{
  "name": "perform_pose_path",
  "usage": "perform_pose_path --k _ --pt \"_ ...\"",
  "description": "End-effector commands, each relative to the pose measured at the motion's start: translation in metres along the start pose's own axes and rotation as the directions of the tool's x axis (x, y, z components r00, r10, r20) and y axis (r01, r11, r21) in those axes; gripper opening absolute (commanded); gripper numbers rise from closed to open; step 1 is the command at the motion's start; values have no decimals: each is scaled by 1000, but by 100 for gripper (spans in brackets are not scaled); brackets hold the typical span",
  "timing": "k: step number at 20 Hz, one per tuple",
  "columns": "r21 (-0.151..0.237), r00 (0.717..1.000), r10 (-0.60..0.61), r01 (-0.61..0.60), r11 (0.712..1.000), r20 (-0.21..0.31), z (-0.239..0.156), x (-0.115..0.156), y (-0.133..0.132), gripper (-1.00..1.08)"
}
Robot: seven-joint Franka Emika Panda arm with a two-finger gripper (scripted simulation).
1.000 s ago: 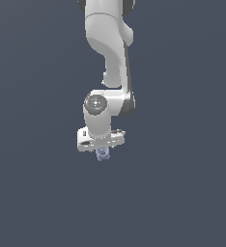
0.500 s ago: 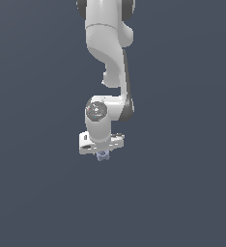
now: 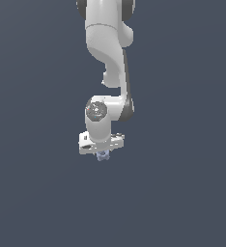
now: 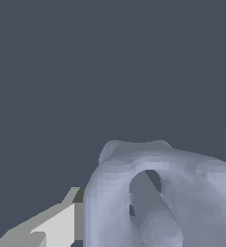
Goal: Pick up the object and move it to a goal position.
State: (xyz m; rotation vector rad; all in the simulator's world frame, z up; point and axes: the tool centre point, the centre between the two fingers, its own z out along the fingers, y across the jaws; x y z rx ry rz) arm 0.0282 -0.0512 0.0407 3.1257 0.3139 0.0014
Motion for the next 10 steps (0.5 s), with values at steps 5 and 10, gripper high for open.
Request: perform_pose_path --k 5,10 --pt "0 1000 0 0 1000 0 -12 4 -6 -100" --pt "0 1000 0 0 1000 0 -39 14 -18 -100"
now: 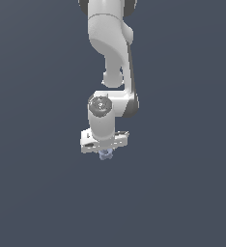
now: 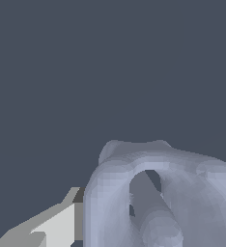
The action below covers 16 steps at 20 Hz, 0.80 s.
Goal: Pick up the object and move it to a goal position.
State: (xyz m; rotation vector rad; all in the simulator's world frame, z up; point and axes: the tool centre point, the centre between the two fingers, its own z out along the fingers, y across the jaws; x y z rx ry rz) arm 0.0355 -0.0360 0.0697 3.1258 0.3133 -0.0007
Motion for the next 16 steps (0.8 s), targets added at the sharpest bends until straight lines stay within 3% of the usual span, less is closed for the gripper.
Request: perform_pose_path --k 1,16 --pt "0 1000 -1 1 1000 -1 -17 6 -8 -100" --pt "0 1000 -1 1 1000 -1 -155 57 -70 -100"
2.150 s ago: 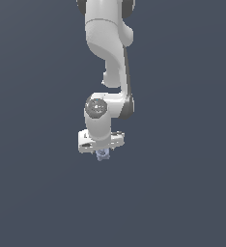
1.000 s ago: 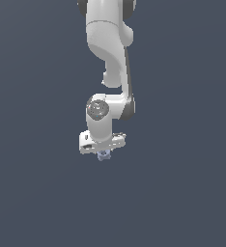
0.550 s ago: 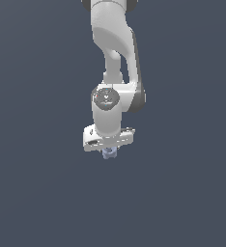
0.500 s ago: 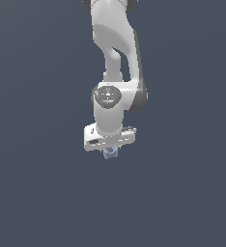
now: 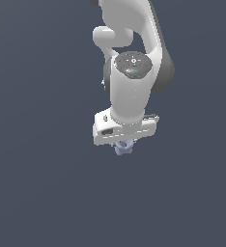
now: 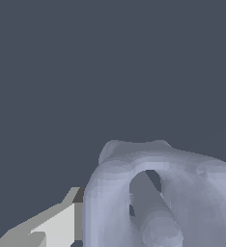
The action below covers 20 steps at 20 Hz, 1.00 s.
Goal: Pick up the object and move it to a goal position.
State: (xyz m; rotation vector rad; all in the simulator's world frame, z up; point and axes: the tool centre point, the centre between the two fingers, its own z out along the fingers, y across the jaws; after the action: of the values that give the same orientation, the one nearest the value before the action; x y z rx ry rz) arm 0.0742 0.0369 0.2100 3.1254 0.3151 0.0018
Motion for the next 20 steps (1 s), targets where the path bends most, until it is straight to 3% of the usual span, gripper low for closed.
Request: perform_pose_path --k 1,10,20 --pt "0 1000 0 0 1000 1 -24 9 -11 -100" --pt "0 1000 1 -1 1000 1 -90 36 -40 -100" --pt "0 1000 1 -1 1000 1 -136 56 -60 -100"
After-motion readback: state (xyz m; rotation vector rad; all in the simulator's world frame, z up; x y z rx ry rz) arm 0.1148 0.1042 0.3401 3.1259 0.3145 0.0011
